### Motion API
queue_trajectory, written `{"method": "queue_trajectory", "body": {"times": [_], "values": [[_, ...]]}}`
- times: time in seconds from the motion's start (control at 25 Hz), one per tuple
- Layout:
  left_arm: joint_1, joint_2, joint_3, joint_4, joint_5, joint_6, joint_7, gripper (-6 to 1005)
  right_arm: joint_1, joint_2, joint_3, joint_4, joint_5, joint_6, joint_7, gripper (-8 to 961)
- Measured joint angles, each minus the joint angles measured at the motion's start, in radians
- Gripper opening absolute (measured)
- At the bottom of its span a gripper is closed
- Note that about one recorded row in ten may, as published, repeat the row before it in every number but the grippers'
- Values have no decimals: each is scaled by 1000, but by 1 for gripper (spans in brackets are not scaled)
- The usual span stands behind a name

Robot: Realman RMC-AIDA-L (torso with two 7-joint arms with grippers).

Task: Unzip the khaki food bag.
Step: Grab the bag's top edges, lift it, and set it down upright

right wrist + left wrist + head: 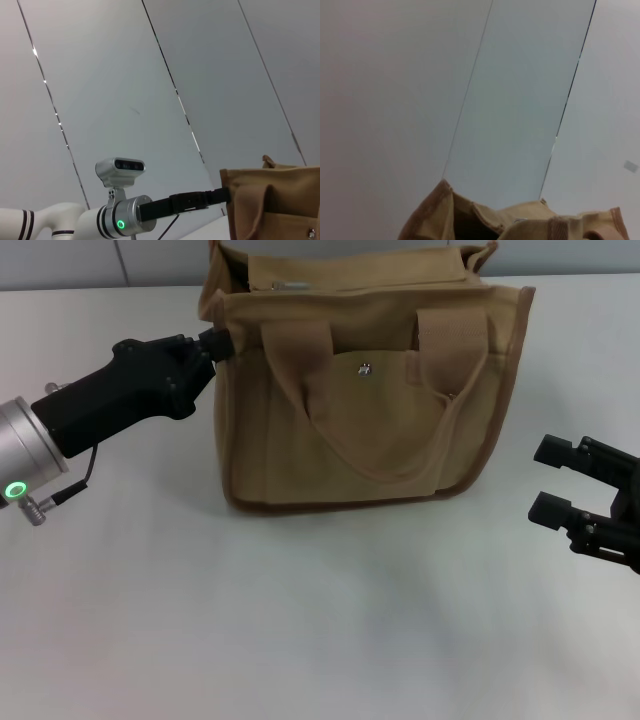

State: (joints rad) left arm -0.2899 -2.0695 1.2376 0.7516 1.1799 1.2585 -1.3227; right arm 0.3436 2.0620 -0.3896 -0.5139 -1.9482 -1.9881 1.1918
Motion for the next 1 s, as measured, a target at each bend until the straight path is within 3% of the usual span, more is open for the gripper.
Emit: {"method": "queue_trajectory", "body": {"times": [0.48,0.6,0.72,1.0], "values": [[-6,2,-40,-9,0,15,51,22,11,0,1,0,38,-4,4,779],[-23,7,-92,-11,1,22,60,22,24,-1,2,0,107,-7,16,779],[-59,25,-165,-11,7,27,61,22,40,1,1,5,167,0,50,779],[-155,51,-288,3,6,59,94,21,143,2,-8,42,185,26,143,778]]}}
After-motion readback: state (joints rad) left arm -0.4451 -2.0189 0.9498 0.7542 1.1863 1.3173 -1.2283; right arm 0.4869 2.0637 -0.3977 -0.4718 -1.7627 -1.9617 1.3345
